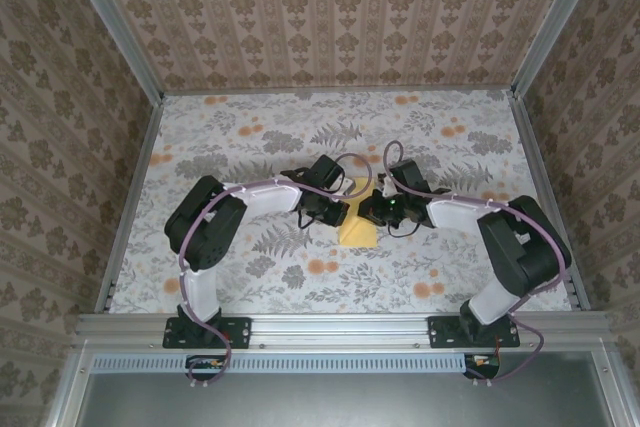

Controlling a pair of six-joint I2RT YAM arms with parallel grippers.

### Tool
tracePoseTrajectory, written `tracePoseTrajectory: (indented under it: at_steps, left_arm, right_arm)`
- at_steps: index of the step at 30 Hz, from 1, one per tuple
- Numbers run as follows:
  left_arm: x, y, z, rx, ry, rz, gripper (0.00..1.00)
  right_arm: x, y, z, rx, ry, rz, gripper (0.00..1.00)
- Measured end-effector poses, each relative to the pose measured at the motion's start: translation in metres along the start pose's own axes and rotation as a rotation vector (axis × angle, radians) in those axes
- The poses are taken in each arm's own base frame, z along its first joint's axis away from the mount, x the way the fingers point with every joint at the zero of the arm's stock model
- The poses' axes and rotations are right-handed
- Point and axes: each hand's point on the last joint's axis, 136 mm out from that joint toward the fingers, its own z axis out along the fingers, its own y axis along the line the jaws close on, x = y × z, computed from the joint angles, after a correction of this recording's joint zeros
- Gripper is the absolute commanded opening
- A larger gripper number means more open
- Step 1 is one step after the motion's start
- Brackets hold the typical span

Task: Fold a paper plane with a square sheet of paper (fold left side to right side)
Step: Fold the triangle a second time at the center of the table.

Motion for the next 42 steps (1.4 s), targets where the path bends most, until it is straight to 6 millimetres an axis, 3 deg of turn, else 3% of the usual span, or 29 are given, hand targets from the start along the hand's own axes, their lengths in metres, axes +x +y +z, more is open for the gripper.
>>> tracePoseTrajectory:
  at_steps: [17,40,42]
  left_arm:
    - [0.0,-0.003,0.0,-0.014,0.002,0.022,0.0]
    - [0.001,-0.006,0.001,-0.02,0.021,0.025,0.0]
    - [0.001,-0.007,0.001,-0.022,0.023,0.028,0.04]
  right_arm:
    - [-0.002,-0.013,0.018,0.032,0.022,0.007,0.09]
    - [0.001,-0.032,0.019,0.123,0.03,-0.002,0.09]
    - [0.001,-0.032,0.019,0.13,0.03,0.0,0.09]
